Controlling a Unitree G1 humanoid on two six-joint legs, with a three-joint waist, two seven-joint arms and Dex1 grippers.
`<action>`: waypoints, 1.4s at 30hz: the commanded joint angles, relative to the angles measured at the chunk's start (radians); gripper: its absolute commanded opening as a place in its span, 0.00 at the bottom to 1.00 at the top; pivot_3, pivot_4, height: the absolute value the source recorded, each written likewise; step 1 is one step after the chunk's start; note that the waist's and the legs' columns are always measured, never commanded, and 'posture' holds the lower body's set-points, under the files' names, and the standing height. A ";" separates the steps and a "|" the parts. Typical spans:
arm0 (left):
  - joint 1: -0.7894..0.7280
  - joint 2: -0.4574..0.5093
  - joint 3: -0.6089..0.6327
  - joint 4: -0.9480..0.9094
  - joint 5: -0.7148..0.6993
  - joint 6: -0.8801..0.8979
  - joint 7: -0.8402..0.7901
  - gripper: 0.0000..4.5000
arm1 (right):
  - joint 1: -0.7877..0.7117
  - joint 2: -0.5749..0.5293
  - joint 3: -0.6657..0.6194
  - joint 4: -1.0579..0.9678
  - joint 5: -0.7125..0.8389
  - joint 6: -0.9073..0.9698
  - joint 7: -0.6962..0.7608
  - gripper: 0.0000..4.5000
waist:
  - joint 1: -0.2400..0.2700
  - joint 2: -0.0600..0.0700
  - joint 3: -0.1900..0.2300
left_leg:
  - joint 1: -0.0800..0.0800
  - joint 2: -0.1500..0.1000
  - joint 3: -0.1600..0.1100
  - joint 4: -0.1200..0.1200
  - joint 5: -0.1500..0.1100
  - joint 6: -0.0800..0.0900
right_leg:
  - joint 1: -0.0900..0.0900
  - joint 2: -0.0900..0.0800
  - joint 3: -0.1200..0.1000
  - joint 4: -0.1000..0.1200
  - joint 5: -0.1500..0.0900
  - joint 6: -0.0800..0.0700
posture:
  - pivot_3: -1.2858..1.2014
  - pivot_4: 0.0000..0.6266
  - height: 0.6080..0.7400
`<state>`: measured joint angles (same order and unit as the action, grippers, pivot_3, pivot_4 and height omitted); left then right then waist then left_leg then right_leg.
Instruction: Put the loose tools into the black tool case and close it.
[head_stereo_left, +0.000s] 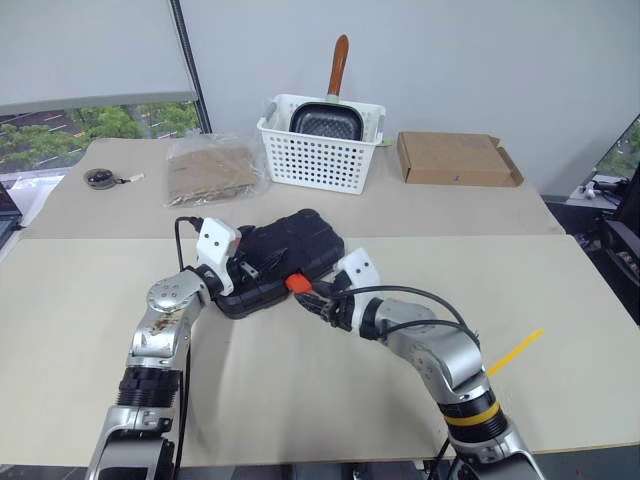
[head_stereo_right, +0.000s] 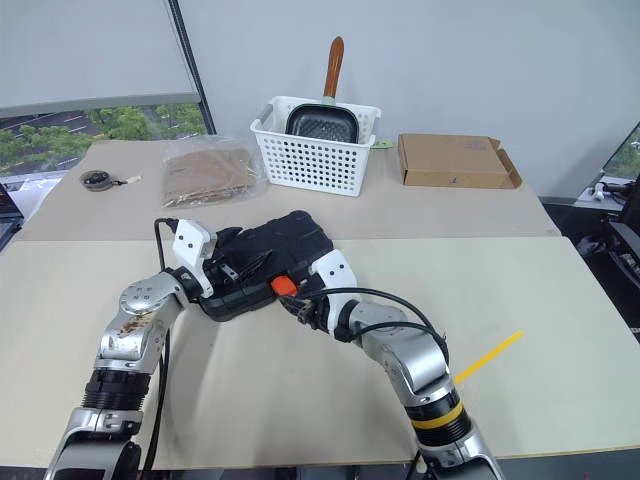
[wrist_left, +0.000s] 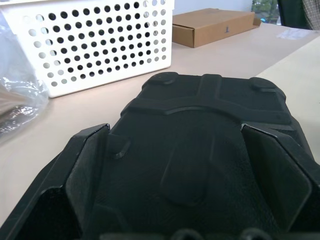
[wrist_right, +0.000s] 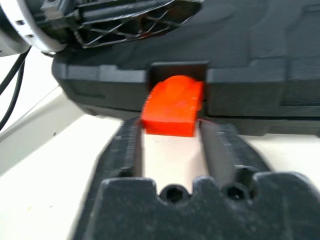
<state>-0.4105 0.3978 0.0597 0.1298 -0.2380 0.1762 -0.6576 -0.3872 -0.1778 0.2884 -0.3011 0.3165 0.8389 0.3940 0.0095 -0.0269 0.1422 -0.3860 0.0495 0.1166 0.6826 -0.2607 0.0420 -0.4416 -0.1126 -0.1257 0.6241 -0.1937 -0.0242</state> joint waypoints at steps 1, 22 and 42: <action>0.037 -0.007 -0.003 0.026 0.005 0.000 0.007 1.00 | -0.026 -0.004 0.001 0.019 -0.017 -0.020 0.008 0.25 | -0.001 0.000 0.000 | 0.000 0.000 0.000 0.000 0.000 0.000 | 0.000 0.000 0.000 0.000 0.000 0.000 | 0.52 0.24 0.70; 0.067 0.002 0.019 -0.048 -0.005 0.053 0.030 1.00 | -0.072 0.050 0.024 0.206 -0.053 -0.088 0.034 0.25 | -0.013 0.002 -0.001 | 0.003 0.001 -0.001 0.000 -0.003 -0.008 | 0.001 0.000 0.000 0.002 0.000 0.000 | 0.52 0.24 0.70; 0.079 -0.002 0.023 -0.059 -0.013 0.063 0.054 1.00 | -0.068 0.001 0.001 0.152 -0.048 -0.046 0.076 0.88 | -0.012 0.002 -0.001 | -0.003 0.000 0.000 -0.002 0.000 -0.001 | -0.003 0.000 0.000 -0.002 0.000 0.000 | 0.52 0.24 0.70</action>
<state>-0.3526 0.3976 0.0901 0.0427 -0.2559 0.2235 -0.6088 -0.4538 -0.1798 0.3024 -0.0964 0.2515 0.7781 0.4590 -0.0024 -0.0245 0.1415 -0.3890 0.0497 0.1162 0.6800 -0.2608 0.0405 -0.4450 -0.1124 -0.1259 0.6224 -0.1941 -0.0241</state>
